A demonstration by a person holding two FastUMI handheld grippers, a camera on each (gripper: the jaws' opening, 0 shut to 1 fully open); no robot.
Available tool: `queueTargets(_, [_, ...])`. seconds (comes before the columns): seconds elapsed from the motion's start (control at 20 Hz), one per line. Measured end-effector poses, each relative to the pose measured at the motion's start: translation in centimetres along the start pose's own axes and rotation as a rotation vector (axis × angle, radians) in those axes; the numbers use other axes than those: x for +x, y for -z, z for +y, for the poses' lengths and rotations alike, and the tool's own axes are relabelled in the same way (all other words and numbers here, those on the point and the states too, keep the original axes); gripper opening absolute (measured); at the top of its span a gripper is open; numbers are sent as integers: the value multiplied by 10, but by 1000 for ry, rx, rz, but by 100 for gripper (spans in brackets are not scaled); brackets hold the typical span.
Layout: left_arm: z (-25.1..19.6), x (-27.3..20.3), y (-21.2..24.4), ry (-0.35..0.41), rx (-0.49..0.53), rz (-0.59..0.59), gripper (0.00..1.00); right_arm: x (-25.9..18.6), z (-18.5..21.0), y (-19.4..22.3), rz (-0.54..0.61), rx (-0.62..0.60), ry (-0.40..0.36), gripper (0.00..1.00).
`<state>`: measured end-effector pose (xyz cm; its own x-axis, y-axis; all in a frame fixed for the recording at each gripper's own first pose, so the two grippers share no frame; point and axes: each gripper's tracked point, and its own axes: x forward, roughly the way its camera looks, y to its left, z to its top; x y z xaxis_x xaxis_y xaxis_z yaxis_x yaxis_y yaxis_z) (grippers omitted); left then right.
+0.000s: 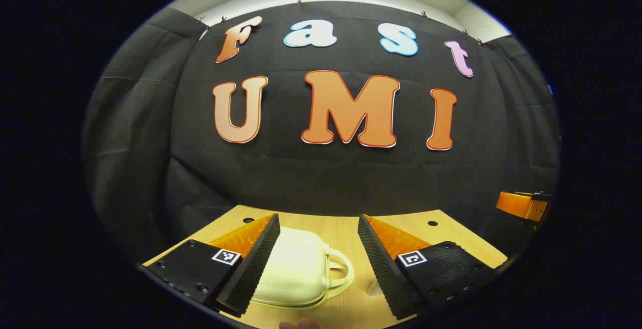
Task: First open the suitcase, pack the skin care products into it, and then close the suitcase.
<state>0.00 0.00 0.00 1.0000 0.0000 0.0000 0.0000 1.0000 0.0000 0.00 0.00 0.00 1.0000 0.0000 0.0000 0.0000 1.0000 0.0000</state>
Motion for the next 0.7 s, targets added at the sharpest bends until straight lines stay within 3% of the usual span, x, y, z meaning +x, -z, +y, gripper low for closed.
queueTargets(0.35, [-24,1,0,27,64,2,98,8,-4,8,23,-44,3,95])
queueTargets(0.7, [-29,12,-4,47,91,-11,98,9,-20,3,6,-92,81,95])
